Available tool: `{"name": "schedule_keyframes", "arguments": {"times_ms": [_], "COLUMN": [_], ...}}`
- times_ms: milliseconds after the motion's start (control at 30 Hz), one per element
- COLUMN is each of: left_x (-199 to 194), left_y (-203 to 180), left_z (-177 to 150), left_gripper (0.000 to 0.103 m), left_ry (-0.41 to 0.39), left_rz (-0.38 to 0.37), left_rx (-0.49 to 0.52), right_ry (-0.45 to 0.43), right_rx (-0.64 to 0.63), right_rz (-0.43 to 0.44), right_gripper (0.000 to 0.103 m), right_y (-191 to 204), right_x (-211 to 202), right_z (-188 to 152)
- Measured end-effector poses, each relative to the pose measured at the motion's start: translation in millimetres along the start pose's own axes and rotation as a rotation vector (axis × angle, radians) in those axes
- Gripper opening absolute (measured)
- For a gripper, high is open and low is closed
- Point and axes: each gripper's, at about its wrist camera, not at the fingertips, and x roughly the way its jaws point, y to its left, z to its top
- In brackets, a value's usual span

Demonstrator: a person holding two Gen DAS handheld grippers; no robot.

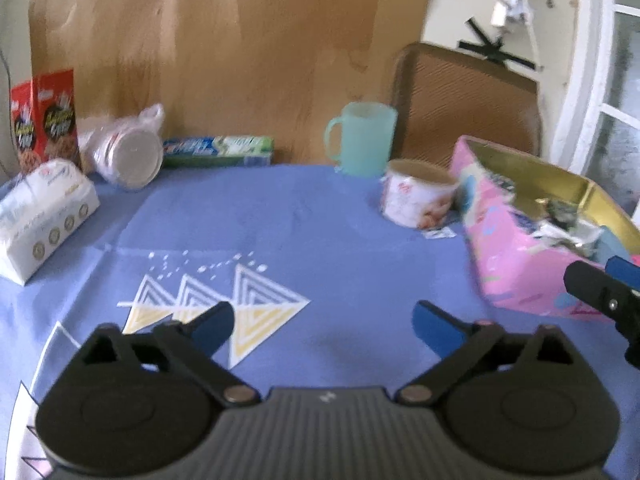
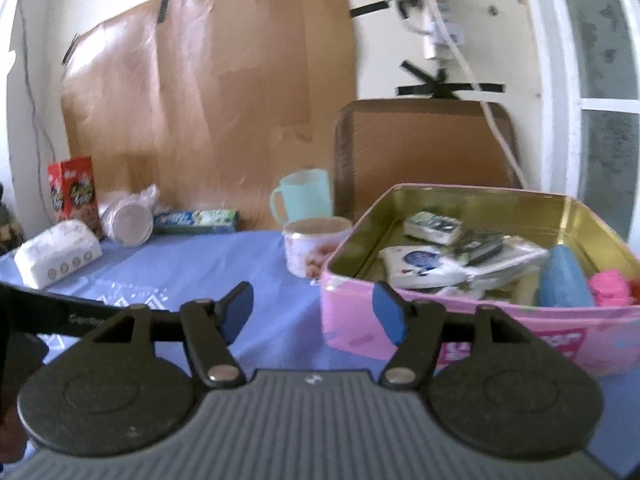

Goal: Organize soft objects

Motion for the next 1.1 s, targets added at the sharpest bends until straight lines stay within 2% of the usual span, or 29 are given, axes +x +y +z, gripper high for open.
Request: {"name": "schedule_keyframes", "arguments": {"times_ms": [233, 433, 533, 767, 1100], "left_x": [-22.0, -36.4, -42.2, -50.4, -52.3], "left_y": [-35.6, -61.1, -68.9, -73.0, -69.1], "left_z": [2.4, -3.5, -7.3, -14.1, -22.1], "left_gripper": [0.103, 0.103, 0.103, 0.103, 0.103], "left_ry": [-0.001, -0.001, -0.008, -0.010, 0.032], "left_rz": [-0.037, -0.044, -0.043, -0.036, -0.061], "left_rx": [0.079, 0.139, 0.160, 0.173, 0.165], "right_ry": [-0.019, -0.059, -0.084, -0.071, -0.054], "right_rx": [0.158, 0.304, 0.319, 0.325, 0.319], "right_rz": [-0.077, -0.095, -0.106, -0.091, -0.063], "right_gripper": [0.079, 0.085, 0.085, 0.085, 0.085], "right_y": [-35.1, -61.0, -62.0, -59.0, -50.2], "right_x": [-30.0, -53.2, -62.1, -64.9, -67.0], "right_z": [3.9, 5.4, 4.0, 0.0, -3.2]}}
